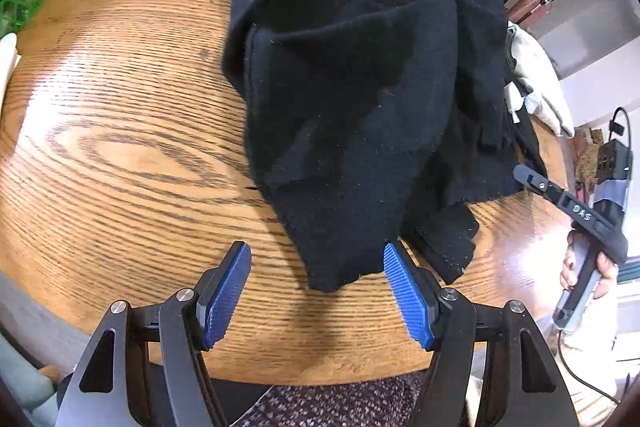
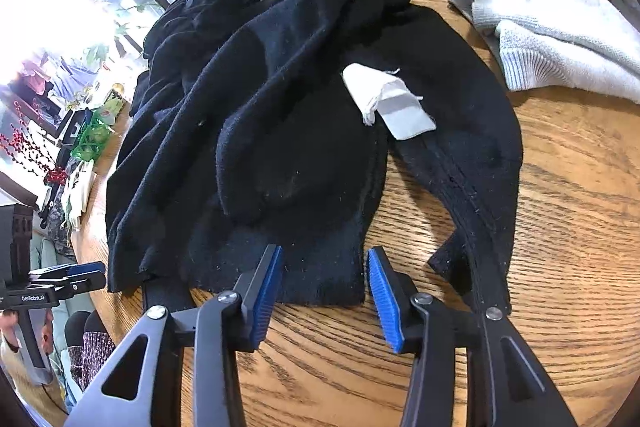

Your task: Fold clothes

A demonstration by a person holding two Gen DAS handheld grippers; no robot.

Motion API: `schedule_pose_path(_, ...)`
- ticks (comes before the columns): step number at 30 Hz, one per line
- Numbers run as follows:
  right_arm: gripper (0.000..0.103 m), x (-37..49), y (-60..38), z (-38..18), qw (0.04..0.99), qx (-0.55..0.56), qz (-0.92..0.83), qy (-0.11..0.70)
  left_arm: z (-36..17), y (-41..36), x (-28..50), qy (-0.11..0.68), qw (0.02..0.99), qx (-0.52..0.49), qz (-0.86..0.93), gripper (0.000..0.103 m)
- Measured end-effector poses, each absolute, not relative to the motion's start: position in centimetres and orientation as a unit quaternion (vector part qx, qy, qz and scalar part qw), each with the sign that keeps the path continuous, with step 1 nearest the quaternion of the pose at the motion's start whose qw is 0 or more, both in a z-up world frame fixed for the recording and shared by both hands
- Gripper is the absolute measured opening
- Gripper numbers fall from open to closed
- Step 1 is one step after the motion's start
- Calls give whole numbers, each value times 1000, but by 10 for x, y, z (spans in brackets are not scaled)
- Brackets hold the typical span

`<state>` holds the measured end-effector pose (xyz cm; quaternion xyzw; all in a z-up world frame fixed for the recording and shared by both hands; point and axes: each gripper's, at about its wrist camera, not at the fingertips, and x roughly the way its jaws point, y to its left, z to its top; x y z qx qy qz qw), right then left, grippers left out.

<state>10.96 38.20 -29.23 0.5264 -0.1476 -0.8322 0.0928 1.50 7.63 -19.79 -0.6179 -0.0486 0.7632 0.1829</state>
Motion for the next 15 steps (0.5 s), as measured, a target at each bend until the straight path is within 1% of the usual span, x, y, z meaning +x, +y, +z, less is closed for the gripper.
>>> schedule_pose_path(6,49,110,388,-293,104,527,-829,-156,-202,94,13,-58,197,-619,758,70)
schedule_pose_path(11,52,108,385,-293,119,528,-826,-158,-204,96,9,-105,193,-614,758,71)
schedule_pose_path(13,49,109,382,-292,120,530,-827,-145,-206,95,7,-123,190,-612,758,71)
schedule_pose_path(14,42,110,380,-291,119,531,-828,-135,-206,95,7,-131,190,-611,757,71)
schedule_pose_path(15,37,111,378,-290,118,532,-829,-124,-207,96,7,-134,190,-610,758,71)
